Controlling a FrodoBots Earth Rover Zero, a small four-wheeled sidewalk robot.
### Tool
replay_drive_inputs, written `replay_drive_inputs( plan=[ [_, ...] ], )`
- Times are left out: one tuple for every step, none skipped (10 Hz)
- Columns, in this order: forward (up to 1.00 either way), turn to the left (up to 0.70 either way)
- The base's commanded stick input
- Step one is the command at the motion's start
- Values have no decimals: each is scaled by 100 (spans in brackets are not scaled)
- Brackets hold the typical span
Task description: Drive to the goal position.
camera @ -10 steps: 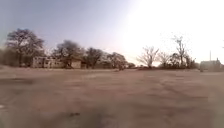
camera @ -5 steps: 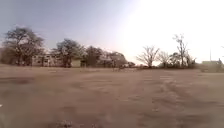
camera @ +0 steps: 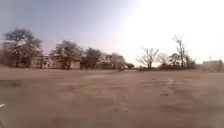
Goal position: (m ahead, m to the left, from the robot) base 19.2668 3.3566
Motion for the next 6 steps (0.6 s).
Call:
replay_drive_inputs(
  plan=[
    [70, 0],
    [70, 0],
    [70, 0],
    [70, 0],
    [70, 0],
    [70, 0]
  ],
)
